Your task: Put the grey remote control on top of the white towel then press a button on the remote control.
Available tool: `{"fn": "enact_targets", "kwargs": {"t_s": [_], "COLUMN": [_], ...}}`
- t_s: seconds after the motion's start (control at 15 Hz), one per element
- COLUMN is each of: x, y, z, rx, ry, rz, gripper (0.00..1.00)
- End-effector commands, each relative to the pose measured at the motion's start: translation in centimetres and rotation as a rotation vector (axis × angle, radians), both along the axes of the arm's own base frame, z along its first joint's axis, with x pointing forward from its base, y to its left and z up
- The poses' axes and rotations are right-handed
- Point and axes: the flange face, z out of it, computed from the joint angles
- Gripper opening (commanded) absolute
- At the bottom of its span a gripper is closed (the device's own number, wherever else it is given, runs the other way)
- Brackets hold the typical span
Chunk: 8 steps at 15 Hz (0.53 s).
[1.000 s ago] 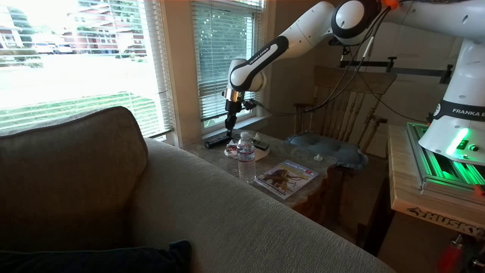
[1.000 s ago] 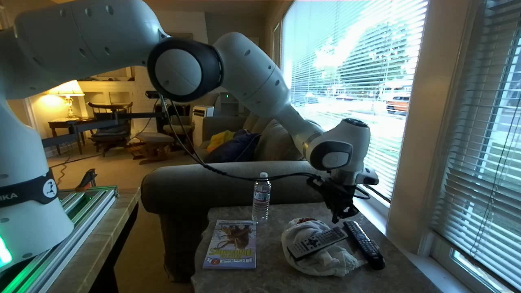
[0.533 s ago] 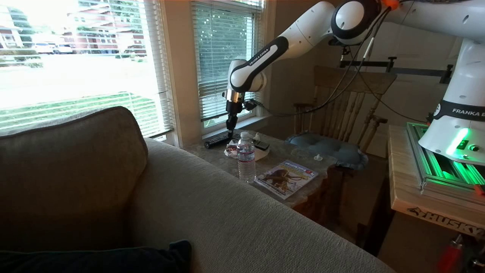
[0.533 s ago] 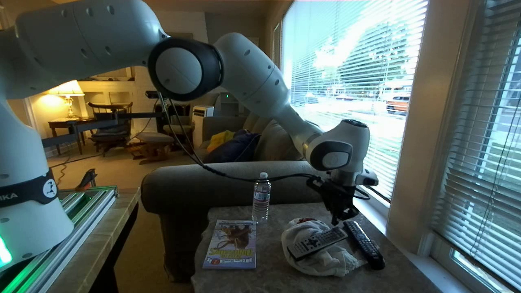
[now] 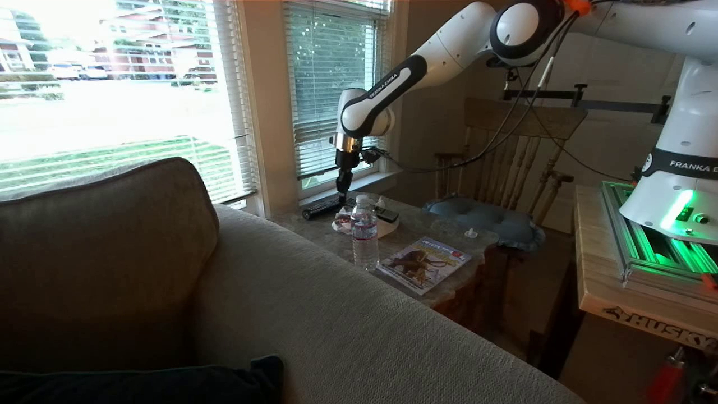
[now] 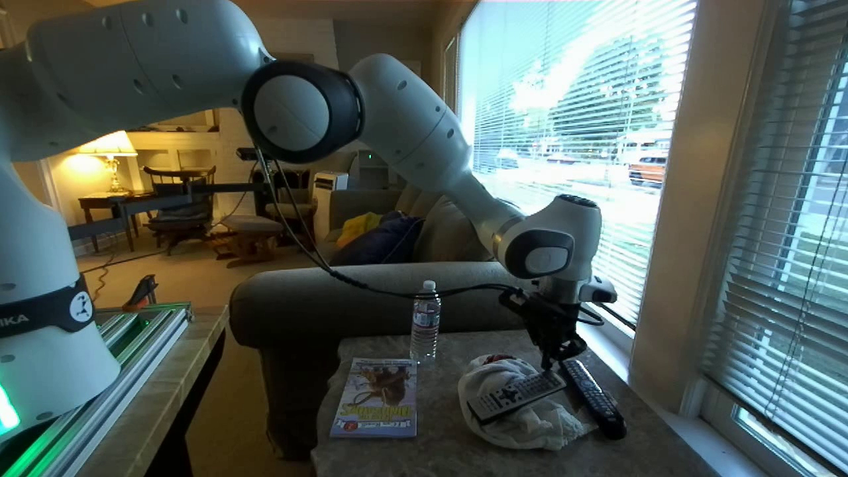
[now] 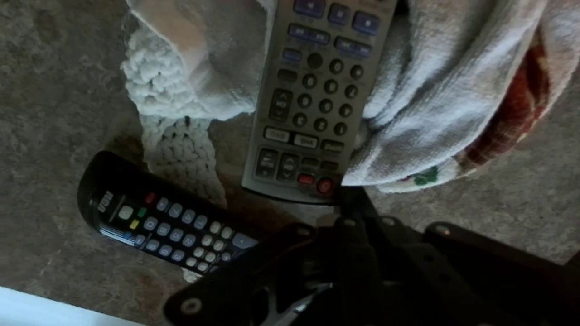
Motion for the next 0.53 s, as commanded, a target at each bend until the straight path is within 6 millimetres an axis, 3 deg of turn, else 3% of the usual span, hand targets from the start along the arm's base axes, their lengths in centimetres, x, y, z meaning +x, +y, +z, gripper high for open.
{"fn": "enact_targets", "kwargs": {"t_s": [0.0,0.47], "x": [0.13,0.12], "y": [0.38,0.95], "z": [0.45,0.98], "rx": [-0.039,-0.064], "ry": [0.008,0.004], "rz": [-0.002,0.015], "gripper": [0.0,0.0]}}
